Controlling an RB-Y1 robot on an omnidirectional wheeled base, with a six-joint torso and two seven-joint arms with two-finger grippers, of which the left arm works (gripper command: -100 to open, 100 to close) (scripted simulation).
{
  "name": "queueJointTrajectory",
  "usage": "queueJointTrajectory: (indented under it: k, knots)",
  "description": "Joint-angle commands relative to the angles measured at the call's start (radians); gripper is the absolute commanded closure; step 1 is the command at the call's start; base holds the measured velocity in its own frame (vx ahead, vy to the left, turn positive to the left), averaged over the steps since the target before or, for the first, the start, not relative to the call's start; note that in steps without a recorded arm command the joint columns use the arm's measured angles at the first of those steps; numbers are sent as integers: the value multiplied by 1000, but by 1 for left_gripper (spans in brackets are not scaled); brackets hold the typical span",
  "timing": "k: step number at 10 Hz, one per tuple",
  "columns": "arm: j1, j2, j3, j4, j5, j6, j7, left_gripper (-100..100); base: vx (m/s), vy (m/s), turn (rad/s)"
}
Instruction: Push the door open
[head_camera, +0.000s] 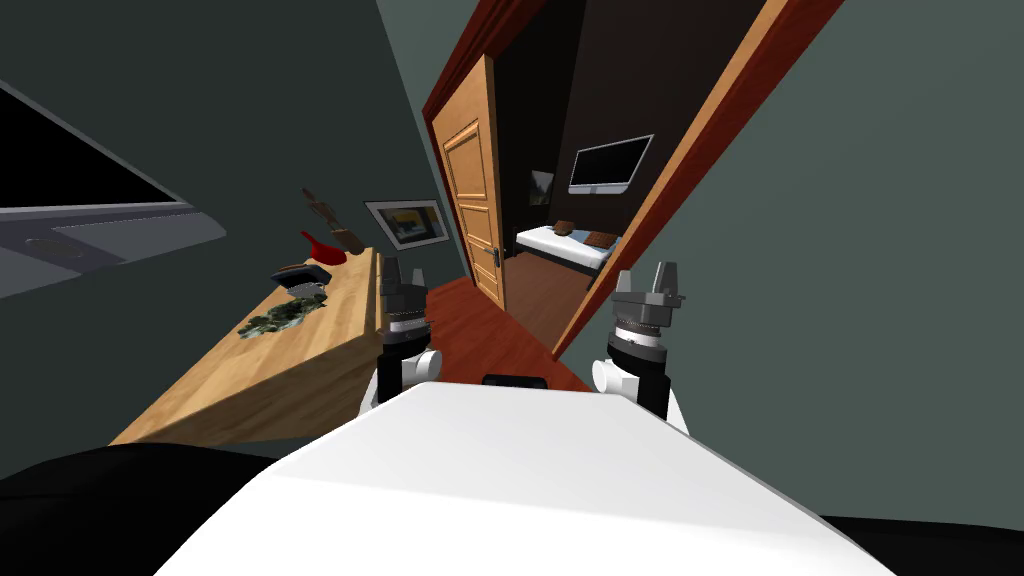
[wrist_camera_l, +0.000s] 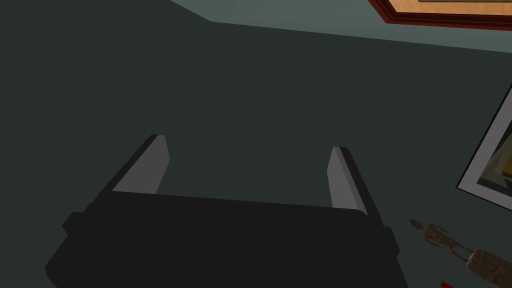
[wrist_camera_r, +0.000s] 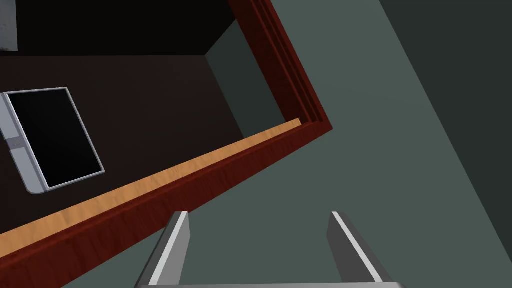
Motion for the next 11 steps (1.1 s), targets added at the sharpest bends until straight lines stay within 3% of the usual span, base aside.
queueJointTrajectory:
  k: [1, 11]
  knots:
    - [-14, 12, -18, 28, -4, 6, 9, -100, 91, 55, -18]
    - [-108, 60, -134, 207, -29, 43, 71, -100, 162, 98, -27]
